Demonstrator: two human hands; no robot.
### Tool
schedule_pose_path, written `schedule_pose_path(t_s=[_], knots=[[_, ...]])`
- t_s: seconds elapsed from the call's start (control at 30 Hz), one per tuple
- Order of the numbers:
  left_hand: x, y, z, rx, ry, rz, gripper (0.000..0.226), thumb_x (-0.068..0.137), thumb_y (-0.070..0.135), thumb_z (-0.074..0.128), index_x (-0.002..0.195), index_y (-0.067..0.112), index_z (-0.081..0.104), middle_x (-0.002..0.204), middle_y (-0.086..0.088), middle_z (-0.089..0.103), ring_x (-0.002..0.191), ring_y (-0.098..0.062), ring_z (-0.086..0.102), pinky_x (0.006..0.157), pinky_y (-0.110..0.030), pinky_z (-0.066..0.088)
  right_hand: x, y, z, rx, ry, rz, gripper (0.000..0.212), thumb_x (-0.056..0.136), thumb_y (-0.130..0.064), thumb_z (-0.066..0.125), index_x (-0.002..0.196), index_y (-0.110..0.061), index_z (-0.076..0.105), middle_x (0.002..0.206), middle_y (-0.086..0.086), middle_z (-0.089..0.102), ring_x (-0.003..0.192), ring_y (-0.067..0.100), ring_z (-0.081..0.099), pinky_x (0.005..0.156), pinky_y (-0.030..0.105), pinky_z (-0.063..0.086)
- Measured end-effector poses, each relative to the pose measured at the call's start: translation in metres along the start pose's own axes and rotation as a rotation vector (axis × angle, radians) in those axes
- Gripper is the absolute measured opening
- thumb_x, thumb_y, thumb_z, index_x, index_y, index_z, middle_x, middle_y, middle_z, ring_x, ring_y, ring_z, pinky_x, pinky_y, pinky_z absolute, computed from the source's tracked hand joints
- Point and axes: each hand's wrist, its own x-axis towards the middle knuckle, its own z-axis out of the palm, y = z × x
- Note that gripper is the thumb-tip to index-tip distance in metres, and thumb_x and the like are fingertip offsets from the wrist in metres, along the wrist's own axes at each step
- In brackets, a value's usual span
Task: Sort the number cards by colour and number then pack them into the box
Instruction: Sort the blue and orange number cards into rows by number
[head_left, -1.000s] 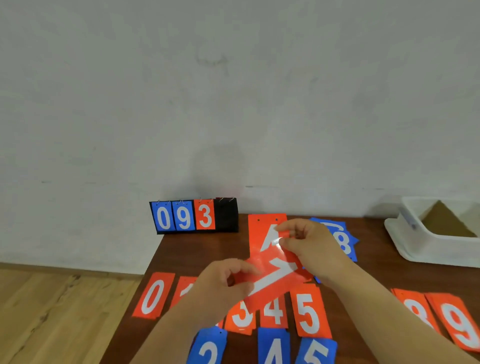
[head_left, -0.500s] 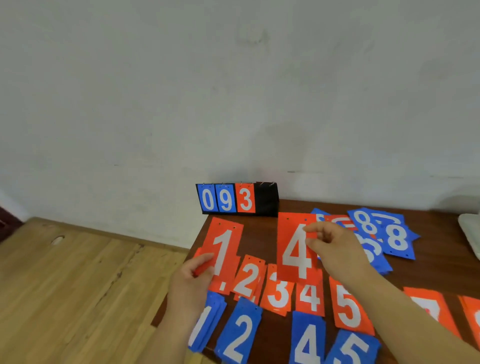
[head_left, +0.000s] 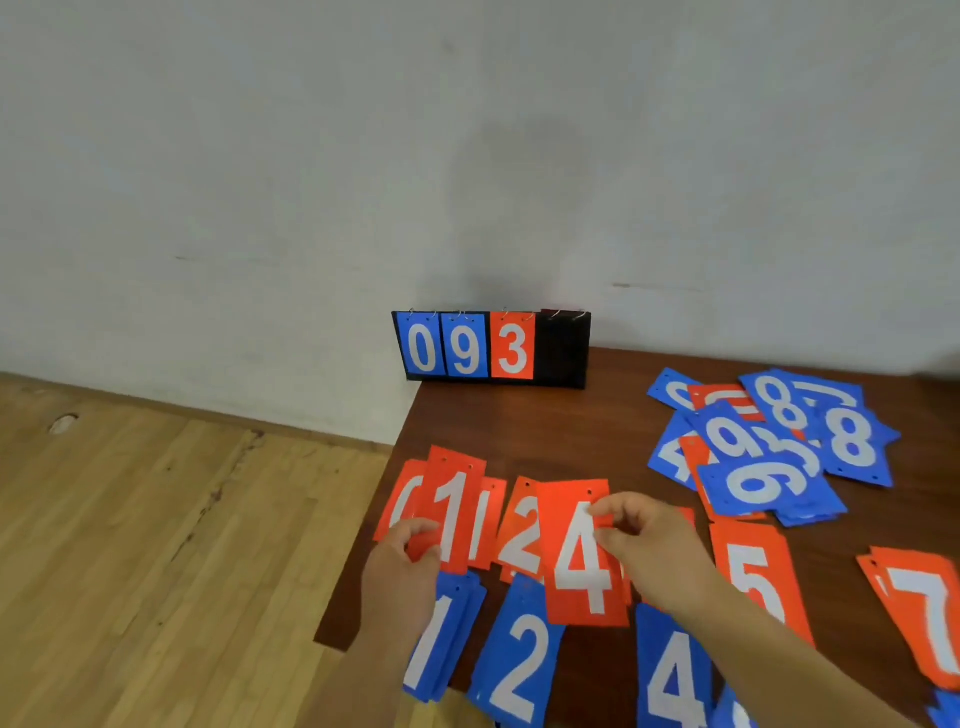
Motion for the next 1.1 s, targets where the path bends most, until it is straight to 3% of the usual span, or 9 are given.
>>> schedule_pose_path(t_s=[0.1, 0.23, 0.4, 0.53, 0.73, 0.9, 1.1], knots=[[0.027, -0.018, 0.012, 0.121, -0.075, 0.035, 0.025, 0.097, 0.014, 0.064, 0.112, 0.034, 0.065, 0.108, 0.018, 0.06, 0.109, -0.01, 0.061, 0.095, -0.028, 0.053, 0.014, 0.012, 0.021, -0.031, 0.007, 0.107, 0.022, 0.097, -0.015, 0.066, 0.096, -0.037, 0.067, 0.103, -0.02, 0.061, 0.088, -0.002, 0.06, 0.062, 0.009, 0.046], [0.059, -0.034, 0.029, 0.21, -0.151, 0.053, 0.024, 0.1, 0.019, 0.062, 0.12, 0.031, 0.062, 0.112, 0.014, 0.06, 0.113, -0.011, 0.062, 0.082, -0.014, 0.045, 0.028, 0.025, 0.046, -0.103, 0.018, 0.198, 0.022, 0.098, -0.019, 0.065, 0.095, -0.042, 0.064, 0.1, -0.02, 0.062, 0.086, 0.001, 0.064, 0.063, 0.013, 0.053], [0.087, -0.042, 0.046, 0.338, -0.233, 0.101, 0.042, 0.098, 0.028, 0.065, 0.138, 0.032, 0.051, 0.128, 0.006, 0.064, 0.114, -0.016, 0.066, 0.093, -0.029, 0.056, 0.035, 0.037, 0.066, -0.138, 0.033, 0.275, 0.02, 0.098, -0.021, 0.065, 0.098, -0.04, 0.061, 0.102, -0.016, 0.063, 0.085, 0.003, 0.066, 0.06, 0.013, 0.053], [0.099, -0.045, 0.053, 0.512, -0.289, 0.173, 0.058, 0.097, 0.037, 0.064, 0.149, 0.032, 0.039, 0.132, 0.004, 0.063, 0.117, -0.019, 0.065, 0.097, -0.036, 0.055, 0.05, 0.041, 0.072, -0.104, 0.075, 0.332, 0.016, 0.098, -0.021, 0.064, 0.104, -0.037, 0.064, 0.108, -0.011, 0.064, 0.083, 0.002, 0.063, 0.06, 0.014, 0.051], [0.106, -0.054, 0.057, 0.889, -0.319, 0.284, 0.061, 0.095, 0.055, 0.059, 0.149, 0.039, 0.037, 0.147, -0.004, 0.041, 0.141, -0.028, 0.038, 0.114, -0.045, 0.038, 0.071, 0.045, 0.079, -0.095, 0.114, 0.367, 0.016, 0.099, -0.019, 0.064, 0.103, -0.034, 0.065, 0.102, -0.012, 0.062, 0.08, 0.001, 0.062, 0.056, 0.013, 0.049], [0.11, -0.058, 0.058, 0.914, -0.324, 0.425, 0.051, 0.097, 0.048, 0.058, 0.144, 0.034, 0.045, 0.139, 0.002, 0.048, 0.132, -0.023, 0.043, 0.11, -0.041, 0.041, 0.073, 0.054, 0.06, -0.158, 0.215, 0.329, 0.021, 0.098, -0.018, 0.062, 0.109, -0.035, 0.065, 0.108, -0.01, 0.063, 0.09, 0.009, 0.062, 0.062, 0.016, 0.048], [0.109, -0.059, 0.065, 0.888, -0.338, 0.473, 0.042, 0.098, 0.04, 0.059, 0.138, 0.032, 0.049, 0.134, 0.004, 0.054, 0.127, -0.019, 0.049, 0.105, -0.037, 0.046, 0.069, 0.087, 0.002, -0.267, 0.347, 0.372, 0.035, 0.094, -0.014, 0.067, 0.126, -0.027, 0.06, 0.111, -0.006, 0.057, 0.094, 0.015, 0.056, 0.067, 0.024, 0.048]])
